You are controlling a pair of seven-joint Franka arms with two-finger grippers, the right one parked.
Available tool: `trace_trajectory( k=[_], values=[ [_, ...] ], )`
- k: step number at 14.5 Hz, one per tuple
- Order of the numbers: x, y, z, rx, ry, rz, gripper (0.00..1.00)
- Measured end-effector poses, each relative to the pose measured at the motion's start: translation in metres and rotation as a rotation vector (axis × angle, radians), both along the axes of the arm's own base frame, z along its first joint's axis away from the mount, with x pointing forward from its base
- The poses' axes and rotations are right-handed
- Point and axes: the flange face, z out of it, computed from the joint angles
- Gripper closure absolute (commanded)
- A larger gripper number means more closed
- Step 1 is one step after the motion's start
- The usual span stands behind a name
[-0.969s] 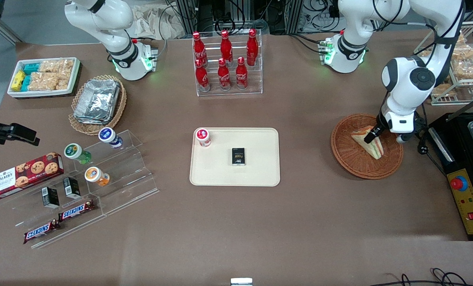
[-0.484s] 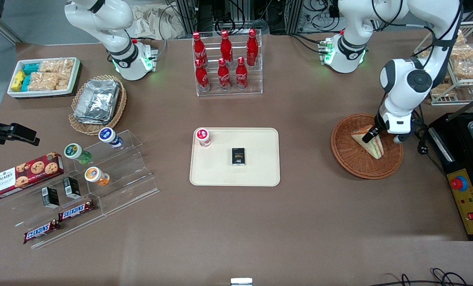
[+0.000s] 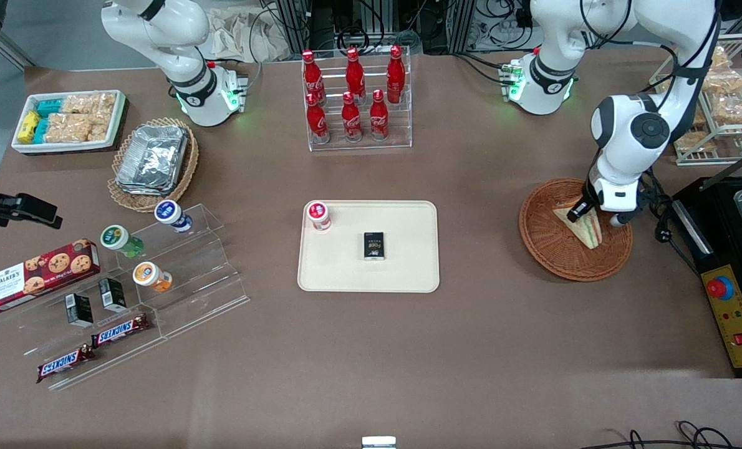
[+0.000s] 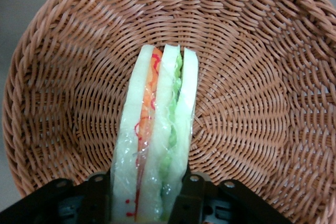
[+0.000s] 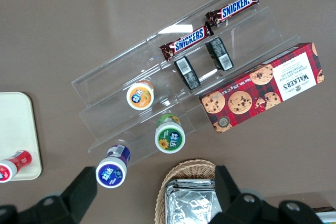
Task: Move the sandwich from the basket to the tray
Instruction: 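Close the left gripper on the sandwich and lift it from the basket, then carry the held sandwich with the left gripper over to the cream tray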
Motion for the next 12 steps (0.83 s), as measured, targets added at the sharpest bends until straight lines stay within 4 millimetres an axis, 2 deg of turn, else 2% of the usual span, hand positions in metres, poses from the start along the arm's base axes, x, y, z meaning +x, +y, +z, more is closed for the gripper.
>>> trace_trajectory(
  k=[3, 6, 12],
  values=[
    [0.002, -0.003, 0.003, 0.000, -0.009, -0.019, 1.00],
    [0.009, -0.008, 0.019, -0.004, -0.028, -0.044, 1.00],
    [0.034, -0.007, 0.098, 0.005, 0.004, -0.220, 1.00]
  ],
)
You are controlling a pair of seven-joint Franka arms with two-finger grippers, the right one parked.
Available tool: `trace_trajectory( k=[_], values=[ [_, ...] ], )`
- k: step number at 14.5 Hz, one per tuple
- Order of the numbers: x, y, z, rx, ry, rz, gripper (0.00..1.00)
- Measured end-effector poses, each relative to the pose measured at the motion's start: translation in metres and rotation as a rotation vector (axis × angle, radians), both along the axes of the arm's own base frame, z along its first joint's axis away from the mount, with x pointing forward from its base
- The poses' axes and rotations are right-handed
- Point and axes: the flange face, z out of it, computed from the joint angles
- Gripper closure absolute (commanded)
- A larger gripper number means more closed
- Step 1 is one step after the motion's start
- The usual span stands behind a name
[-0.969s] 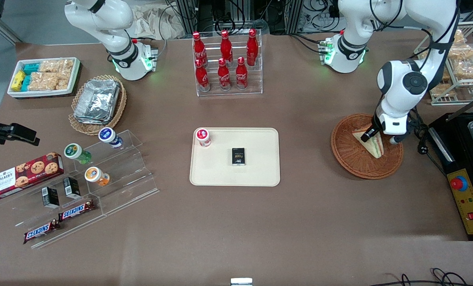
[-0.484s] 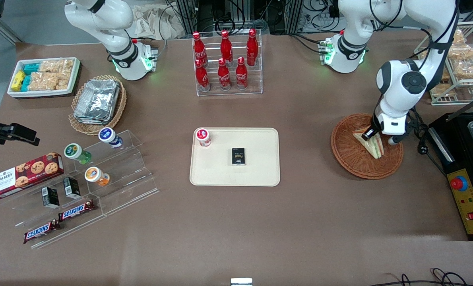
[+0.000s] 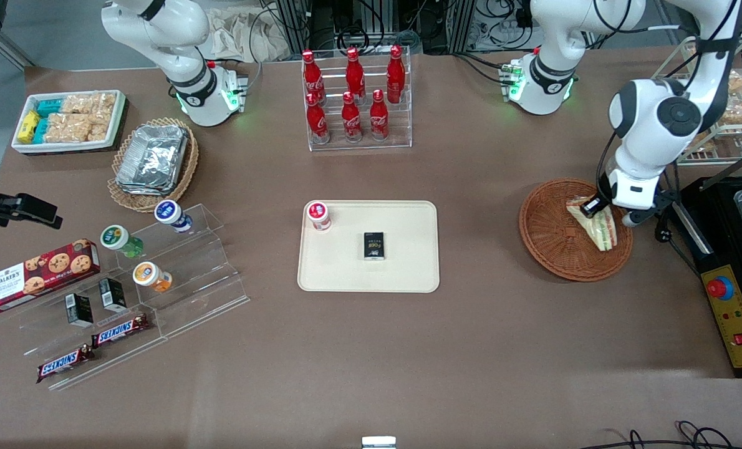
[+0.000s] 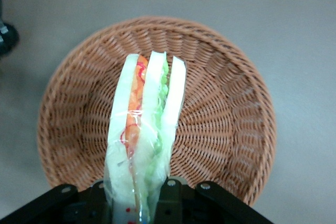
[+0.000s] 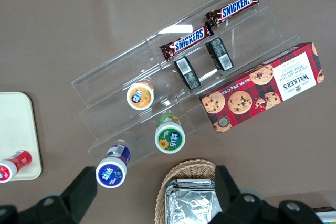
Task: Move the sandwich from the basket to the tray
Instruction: 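Carry the held sandwich with the left gripper over to the cream tray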
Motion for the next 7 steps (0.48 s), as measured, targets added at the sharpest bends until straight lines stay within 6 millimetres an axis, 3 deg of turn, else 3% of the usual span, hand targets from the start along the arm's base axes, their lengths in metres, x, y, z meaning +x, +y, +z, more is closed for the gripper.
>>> trace_trajectory(
  k=[4, 7],
  values=[
    [0.024, 0.000, 0.074, 0.016, 0.047, -0.148, 1.00],
    [0.042, -0.036, 0.145, -0.009, 0.074, -0.269, 1.00]
  ],
)
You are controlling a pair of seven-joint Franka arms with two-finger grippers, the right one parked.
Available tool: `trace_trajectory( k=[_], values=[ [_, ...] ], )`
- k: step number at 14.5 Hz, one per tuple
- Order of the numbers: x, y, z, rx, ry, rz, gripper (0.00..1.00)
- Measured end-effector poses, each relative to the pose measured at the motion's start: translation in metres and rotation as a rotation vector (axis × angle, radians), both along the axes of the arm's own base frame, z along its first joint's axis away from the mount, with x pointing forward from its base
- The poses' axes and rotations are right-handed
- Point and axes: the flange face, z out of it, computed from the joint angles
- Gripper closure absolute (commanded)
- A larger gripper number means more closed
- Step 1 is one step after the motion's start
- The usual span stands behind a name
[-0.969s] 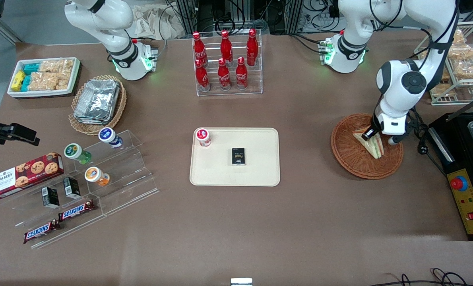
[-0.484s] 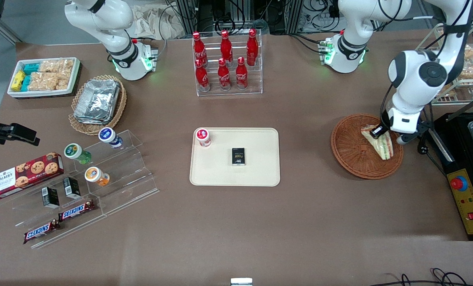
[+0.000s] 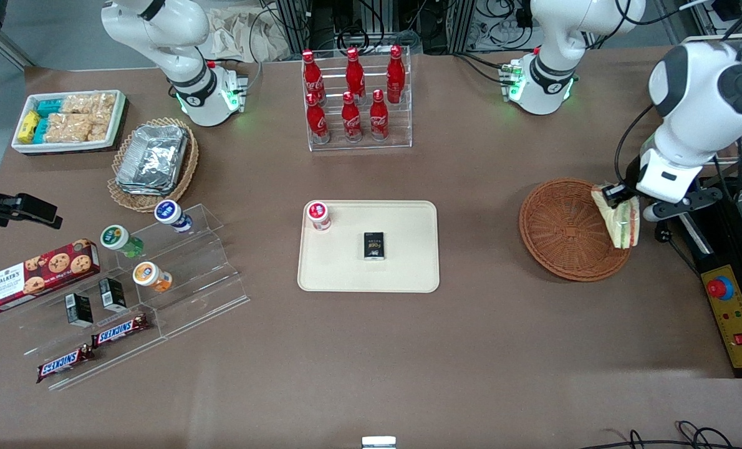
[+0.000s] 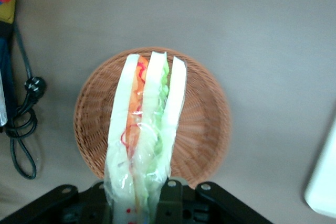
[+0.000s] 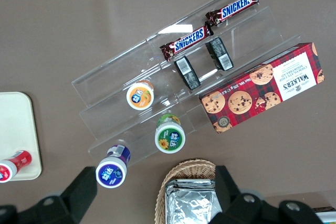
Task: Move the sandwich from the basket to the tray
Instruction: 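Carry the held sandwich with the left gripper over to the cream tray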
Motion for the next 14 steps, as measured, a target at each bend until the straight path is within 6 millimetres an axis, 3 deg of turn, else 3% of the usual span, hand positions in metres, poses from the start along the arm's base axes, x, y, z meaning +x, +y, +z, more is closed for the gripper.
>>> trace_trajectory(
  k=[3, 6, 9, 11, 14],
  values=[
    [0.011, -0.047, 0.062, -0.054, -0.014, -0.121, 1.00],
    [0.022, -0.100, 0.077, -0.106, -0.032, -0.207, 1.00],
    [0.042, -0.162, 0.051, -0.126, -0.003, -0.254, 1.00],
    [0.053, -0.208, 0.022, -0.108, -0.004, -0.218, 1.00],
    [0.056, -0.277, -0.029, -0.087, -0.032, -0.142, 1.00]
  ],
)
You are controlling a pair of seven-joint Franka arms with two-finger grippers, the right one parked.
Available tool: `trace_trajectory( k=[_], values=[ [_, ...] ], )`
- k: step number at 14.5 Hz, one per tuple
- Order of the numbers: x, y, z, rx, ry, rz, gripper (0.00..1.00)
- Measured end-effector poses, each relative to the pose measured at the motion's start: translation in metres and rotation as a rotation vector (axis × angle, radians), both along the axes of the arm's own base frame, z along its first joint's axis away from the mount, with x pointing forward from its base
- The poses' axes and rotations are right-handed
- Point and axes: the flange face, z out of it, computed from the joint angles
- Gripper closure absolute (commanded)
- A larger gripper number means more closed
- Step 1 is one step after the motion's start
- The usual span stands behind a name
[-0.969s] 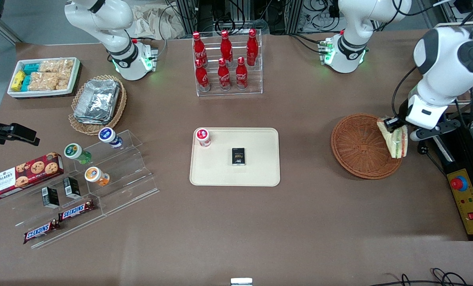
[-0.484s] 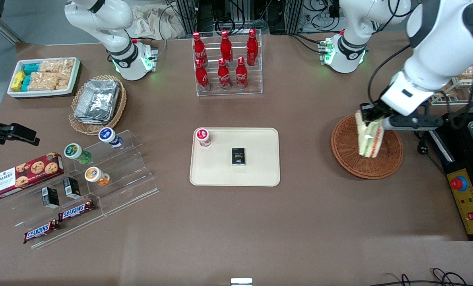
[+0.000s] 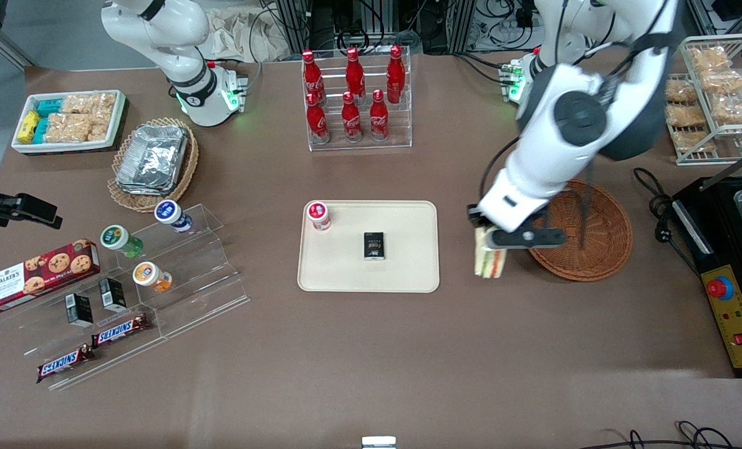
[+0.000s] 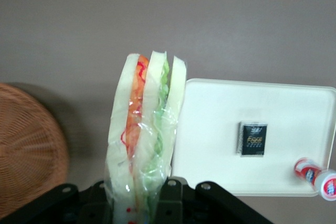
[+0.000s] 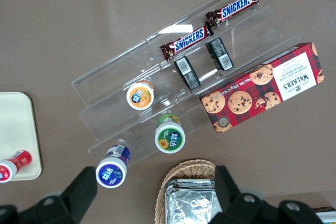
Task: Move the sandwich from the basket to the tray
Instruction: 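Carry the held sandwich with the left gripper over to the cream tray, then lower the sandwich onto the tray beside the tissue pack and open the left gripper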
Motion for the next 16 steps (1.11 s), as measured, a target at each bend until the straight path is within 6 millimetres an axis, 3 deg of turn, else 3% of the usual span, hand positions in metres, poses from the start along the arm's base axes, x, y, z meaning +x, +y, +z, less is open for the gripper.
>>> trace_trajectory(
  k=[2, 7, 9, 13, 16],
  values=[
    [-0.003, -0.034, -0.034, 0.013, -0.007, 0.033, 1.00],
    [-0.018, -0.086, -0.091, 0.035, -0.021, 0.006, 1.00],
    [-0.027, -0.094, -0.113, 0.033, -0.038, -0.005, 1.00],
    [-0.045, -0.087, -0.163, 0.022, -0.083, -0.011, 1.00],
    [-0.051, -0.092, -0.187, 0.022, -0.102, -0.017, 1.00]
  ],
)
